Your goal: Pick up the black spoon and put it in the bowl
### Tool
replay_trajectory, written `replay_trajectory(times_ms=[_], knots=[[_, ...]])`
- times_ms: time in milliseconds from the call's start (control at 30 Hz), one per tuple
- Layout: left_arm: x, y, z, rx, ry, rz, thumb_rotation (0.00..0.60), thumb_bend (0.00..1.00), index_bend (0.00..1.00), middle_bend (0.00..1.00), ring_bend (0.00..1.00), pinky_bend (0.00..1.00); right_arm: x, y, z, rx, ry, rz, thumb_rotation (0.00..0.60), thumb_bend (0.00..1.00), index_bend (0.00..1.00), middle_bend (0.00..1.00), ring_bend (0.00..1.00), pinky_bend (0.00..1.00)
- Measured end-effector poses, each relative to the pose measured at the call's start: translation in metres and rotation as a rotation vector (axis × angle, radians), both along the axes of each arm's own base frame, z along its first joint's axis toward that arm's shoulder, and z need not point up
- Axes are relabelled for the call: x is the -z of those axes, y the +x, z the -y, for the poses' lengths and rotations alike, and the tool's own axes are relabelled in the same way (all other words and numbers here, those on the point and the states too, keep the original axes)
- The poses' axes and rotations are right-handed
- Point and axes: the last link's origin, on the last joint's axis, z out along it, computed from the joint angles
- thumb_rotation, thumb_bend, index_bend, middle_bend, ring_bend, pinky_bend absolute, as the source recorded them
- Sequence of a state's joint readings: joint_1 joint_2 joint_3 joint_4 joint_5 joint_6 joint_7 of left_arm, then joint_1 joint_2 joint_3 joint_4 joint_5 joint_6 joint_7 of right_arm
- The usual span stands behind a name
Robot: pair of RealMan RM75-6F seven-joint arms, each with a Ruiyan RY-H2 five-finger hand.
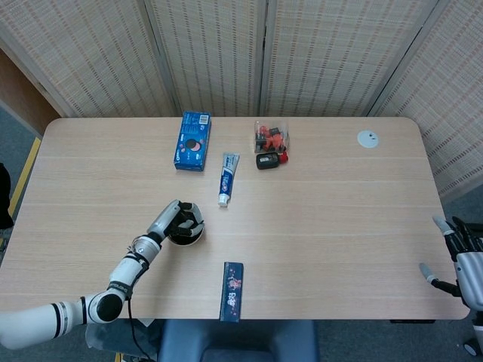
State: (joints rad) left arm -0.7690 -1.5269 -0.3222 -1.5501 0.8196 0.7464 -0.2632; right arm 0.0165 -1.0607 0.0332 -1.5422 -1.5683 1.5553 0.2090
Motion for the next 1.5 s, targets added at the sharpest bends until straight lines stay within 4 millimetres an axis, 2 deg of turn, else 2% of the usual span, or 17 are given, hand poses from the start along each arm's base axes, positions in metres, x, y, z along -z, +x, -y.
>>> replay_trajectory(times_ms=[400,700,1167,1500], knots=[[0.02,-0.002,-0.011,0.02,0.048,-0.101,0.6,0.43,0.63,1.0,1.0,1.0,-0.001,-0.001,0.0,0.004,-0.001,0.0,0.6,0.26,0.03,0.15,0.03,0.13],[0.027,-0.012,-0.017,0.023,0.084,-0.175,0.6,0.43,0.63,1.0,1.0,1.0,-0.002,-0.001,-0.001,0.008,-0.004,-0.001,0.6,0.26,0.03,0.15,0.03,0.13],[0.023,-0.031,-0.002,0.002,0.07,-0.173,0.6,0.43,0.63,1.0,1.0,1.0,-0.001,0.002,0.0,-0.001,0.0,-0.003,0.6,0.26,0.03,0.15,0.03,0.13],[0.029,-0.018,0.003,0.033,0.047,-0.157,0.6,0.43,0.63,1.0,1.0,1.0,-0.001,0.001,-0.002,0.001,-0.002,-0.002,0.6,0.26,0.03,0.15,0.03,0.13]])
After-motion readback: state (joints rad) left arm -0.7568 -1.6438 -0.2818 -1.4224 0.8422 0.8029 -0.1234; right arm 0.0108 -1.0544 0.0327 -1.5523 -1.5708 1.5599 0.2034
